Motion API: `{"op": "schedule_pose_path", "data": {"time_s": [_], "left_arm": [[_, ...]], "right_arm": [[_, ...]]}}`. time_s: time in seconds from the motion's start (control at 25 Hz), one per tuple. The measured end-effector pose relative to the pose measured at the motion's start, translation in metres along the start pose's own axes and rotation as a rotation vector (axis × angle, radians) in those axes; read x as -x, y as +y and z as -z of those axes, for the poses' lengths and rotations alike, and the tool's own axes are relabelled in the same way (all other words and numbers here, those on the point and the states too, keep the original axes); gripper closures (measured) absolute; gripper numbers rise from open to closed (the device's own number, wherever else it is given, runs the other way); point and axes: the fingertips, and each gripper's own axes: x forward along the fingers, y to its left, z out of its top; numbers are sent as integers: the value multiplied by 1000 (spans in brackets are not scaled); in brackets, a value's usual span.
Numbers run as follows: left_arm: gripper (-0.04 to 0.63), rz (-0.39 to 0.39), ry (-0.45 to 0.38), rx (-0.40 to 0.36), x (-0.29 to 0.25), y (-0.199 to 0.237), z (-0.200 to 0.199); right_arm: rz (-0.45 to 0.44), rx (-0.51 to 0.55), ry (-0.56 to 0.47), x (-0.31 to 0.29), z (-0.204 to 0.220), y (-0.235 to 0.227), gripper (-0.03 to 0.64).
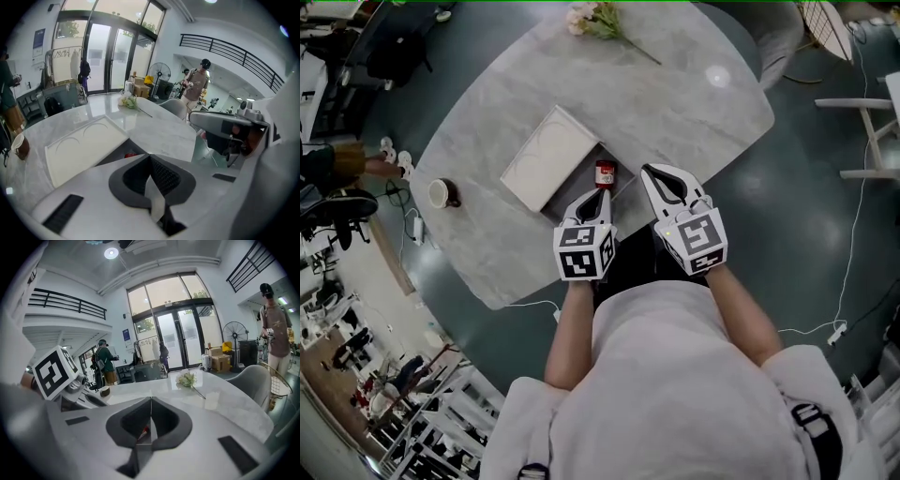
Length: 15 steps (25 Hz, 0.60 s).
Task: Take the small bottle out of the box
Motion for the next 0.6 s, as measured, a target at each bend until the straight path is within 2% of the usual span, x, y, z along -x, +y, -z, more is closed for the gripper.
{"op": "schedule_pose_path", "data": {"time_s": [0.36,0.6], "left_arm": [[572,-9,146,-32,-28,16,20],[571,6,177,15,-41,29,29]], "right_arm": [[43,-29,49,-13,15,-8,592],[82,-62,58,-22,21,-12,592]]}}
